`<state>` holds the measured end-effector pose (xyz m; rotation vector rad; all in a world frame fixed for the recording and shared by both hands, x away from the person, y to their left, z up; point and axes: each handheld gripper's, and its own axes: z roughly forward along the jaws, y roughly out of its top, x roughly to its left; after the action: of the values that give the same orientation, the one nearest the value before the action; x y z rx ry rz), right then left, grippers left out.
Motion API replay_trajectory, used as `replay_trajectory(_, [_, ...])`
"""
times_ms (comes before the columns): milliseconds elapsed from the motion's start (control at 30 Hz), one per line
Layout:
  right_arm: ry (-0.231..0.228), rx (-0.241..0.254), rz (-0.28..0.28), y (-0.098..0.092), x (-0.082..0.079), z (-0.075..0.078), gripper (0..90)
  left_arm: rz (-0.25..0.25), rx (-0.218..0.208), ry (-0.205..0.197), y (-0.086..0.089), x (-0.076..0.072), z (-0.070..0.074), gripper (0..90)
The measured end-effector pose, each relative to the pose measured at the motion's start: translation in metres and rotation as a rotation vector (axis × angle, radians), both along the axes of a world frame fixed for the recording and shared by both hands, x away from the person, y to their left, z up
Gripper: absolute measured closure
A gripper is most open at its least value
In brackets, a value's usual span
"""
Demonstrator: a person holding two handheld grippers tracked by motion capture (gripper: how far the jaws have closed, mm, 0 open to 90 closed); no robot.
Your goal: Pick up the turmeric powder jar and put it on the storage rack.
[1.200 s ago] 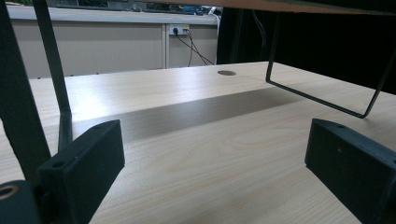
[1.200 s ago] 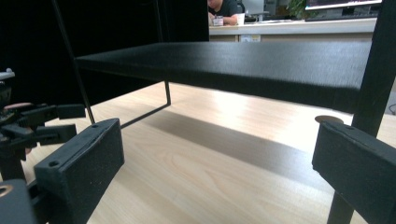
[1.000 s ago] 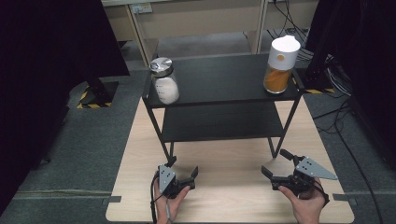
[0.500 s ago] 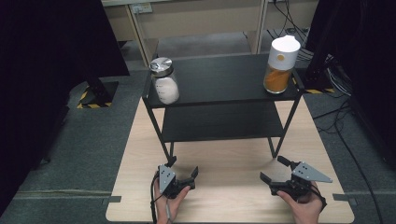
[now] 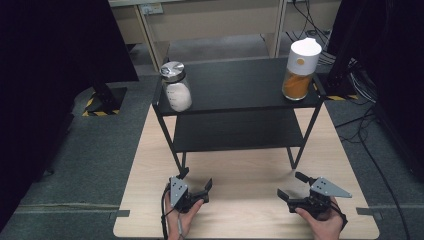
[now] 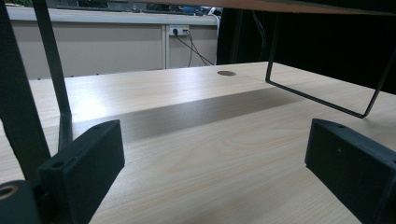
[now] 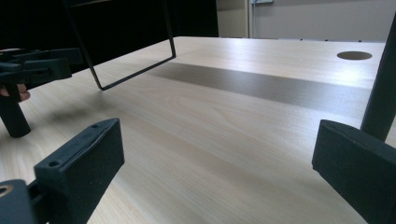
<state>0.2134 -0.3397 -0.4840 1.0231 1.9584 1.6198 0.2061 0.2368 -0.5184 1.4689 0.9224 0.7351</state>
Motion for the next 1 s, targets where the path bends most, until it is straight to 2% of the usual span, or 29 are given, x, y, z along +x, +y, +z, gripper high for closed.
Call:
replay_trajectory(533, [0.004,-0.012,-0.012,0.0017,-0.0027,-0.0042,2.5,-0.001,0.002,-0.001,-0.0001,-0.0001,0.0000,4.0])
replay_trajectory(1000, [0.011,-0.020,0.009,0.0006,0.0006,-0.0026,2.5,-0.001,0.007,-0.006,-0.0007,-0.0008,-0.0003,3.9])
